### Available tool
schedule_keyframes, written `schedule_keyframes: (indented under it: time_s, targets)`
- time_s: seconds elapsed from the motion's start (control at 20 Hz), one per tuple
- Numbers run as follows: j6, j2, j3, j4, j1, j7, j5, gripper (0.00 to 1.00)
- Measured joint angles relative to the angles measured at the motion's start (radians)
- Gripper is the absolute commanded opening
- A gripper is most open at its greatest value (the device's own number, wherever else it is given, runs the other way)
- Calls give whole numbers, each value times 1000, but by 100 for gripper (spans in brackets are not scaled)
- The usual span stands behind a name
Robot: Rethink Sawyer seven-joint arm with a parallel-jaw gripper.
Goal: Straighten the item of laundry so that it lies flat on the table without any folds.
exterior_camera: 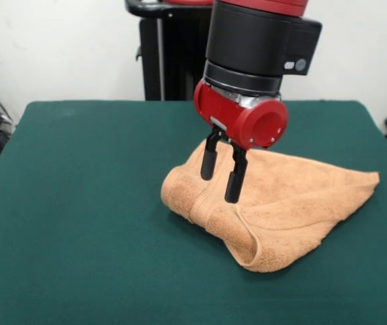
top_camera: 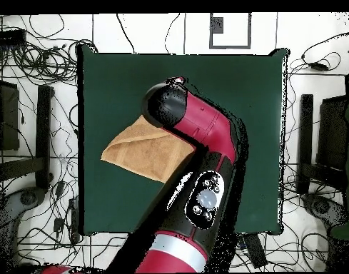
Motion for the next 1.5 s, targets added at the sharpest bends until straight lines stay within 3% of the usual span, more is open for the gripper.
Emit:
schedule_keyframes:
  time_s: [1.5]
  targets:
    - [-15, 9, 78, 0, -24, 0, 0, 100]
